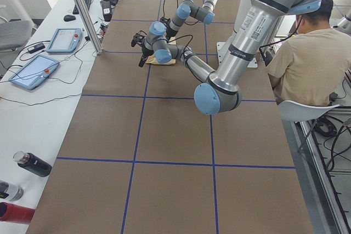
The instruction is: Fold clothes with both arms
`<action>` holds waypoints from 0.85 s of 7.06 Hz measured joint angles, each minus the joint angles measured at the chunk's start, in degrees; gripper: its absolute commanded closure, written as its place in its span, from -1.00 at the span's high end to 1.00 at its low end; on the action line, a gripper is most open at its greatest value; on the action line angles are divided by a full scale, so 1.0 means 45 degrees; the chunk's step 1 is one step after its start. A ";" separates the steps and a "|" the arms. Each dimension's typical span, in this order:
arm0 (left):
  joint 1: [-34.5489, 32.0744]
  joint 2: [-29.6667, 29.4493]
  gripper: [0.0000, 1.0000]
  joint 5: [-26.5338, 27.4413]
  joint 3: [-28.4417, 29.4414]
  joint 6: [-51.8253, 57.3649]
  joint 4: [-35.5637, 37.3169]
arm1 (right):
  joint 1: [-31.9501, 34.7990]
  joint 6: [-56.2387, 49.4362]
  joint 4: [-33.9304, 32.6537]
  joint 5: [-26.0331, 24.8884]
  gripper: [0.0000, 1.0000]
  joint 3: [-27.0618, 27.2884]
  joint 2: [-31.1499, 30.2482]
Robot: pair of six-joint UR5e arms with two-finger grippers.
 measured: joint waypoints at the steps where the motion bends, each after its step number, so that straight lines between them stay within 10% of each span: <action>1: 0.0000 0.0000 1.00 0.0000 0.0000 0.0000 0.0000 | -0.0101 0.0128 0.0018 -0.0046 -0.46 0.0002 -0.0152; 3: -0.0002 0.0000 1.00 0.0000 0.0000 0.0000 0.0000 | -0.0038 -0.0061 0.0076 -0.0413 -1.00 -0.0079 -0.0275; 6: -0.0008 -0.0004 1.00 0.0000 -0.0001 -0.0005 -0.0001 | 0.1037 -0.1448 0.0986 -0.0863 -1.00 -0.1042 -0.0299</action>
